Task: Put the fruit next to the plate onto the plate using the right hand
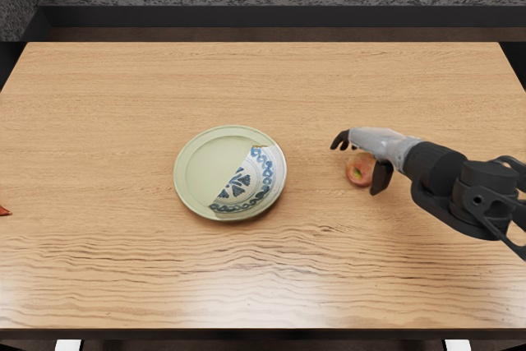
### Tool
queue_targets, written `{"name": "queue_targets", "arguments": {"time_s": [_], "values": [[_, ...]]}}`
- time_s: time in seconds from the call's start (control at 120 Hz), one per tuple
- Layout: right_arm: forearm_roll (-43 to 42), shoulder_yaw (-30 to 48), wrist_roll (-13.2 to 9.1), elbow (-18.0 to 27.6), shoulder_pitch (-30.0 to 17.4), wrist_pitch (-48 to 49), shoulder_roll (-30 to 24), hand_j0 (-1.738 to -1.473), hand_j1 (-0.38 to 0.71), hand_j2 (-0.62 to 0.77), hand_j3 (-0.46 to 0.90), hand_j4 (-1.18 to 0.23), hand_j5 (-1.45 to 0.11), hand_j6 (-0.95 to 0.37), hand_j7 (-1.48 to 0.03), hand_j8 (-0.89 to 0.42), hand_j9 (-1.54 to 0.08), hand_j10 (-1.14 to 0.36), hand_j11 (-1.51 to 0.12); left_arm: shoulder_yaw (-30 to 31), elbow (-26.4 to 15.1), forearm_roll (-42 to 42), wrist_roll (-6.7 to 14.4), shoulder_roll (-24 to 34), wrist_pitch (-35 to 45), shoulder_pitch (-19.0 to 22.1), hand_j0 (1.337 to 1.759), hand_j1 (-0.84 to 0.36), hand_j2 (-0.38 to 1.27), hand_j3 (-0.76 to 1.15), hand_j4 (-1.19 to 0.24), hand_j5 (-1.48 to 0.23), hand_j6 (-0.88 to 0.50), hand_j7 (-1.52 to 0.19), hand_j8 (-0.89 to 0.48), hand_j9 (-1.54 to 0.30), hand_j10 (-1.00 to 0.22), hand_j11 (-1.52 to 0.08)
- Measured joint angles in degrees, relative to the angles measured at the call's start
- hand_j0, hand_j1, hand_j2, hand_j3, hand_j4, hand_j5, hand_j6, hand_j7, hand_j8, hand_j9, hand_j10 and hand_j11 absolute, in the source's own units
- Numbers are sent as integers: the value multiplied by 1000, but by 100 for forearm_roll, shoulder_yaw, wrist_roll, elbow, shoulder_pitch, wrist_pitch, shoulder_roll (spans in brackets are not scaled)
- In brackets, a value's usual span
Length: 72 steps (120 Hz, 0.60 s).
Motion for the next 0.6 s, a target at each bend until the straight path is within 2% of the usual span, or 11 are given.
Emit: {"name": "queue_targets", "arguments": {"time_s": [0.6], "values": [[-5,8,0,-48,-64,-28,-66,-1658,84,-71,0,-364,-471,-365,-471,-364,-471,-363,-471,2,0,0,0,0,0,0,1658,349,0,0,0,0,0,0,0,0,0,0]]}}
